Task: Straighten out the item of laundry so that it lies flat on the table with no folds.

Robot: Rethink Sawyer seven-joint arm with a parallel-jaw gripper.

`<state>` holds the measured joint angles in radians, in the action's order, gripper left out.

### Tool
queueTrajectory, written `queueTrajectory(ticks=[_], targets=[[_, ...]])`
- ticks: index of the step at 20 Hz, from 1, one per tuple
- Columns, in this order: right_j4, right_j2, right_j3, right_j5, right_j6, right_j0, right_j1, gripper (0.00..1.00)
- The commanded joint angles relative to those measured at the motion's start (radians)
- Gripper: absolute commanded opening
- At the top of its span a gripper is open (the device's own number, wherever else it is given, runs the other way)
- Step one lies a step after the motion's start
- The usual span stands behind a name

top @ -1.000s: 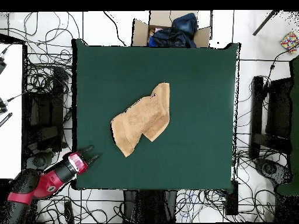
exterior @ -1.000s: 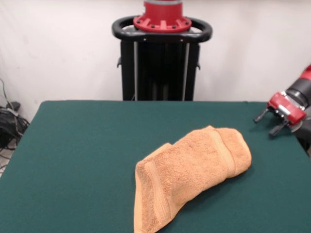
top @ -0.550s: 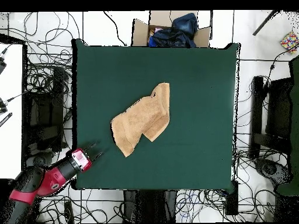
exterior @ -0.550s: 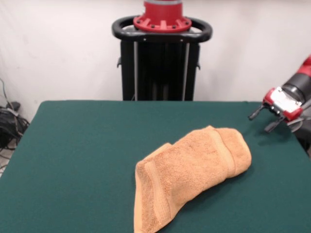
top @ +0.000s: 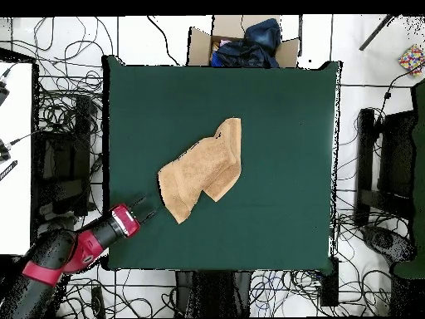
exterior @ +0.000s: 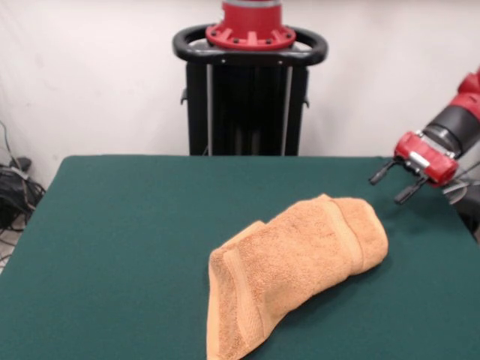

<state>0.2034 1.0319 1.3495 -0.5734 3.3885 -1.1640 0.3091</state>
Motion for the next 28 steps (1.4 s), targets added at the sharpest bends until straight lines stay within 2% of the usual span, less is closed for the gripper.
queueTrajectory(ticks=[1,4,9,12,23,28], targets=[[0.018,-0.213,0.011,0.076,0.028,0.057,-0.030,1.00],[0.021,-0.240,0.004,0.083,0.019,0.082,-0.034,1.00],[0.003,-0.228,0.000,0.122,0.028,0.093,-0.013,1.00],[0.020,-0.206,-0.007,0.122,0.077,0.077,0.013,1.00],[0.035,-0.191,-0.057,0.118,0.090,0.071,0.064,1.00],[0.069,-0.171,-0.097,0.084,0.134,0.061,0.106,1.00]])
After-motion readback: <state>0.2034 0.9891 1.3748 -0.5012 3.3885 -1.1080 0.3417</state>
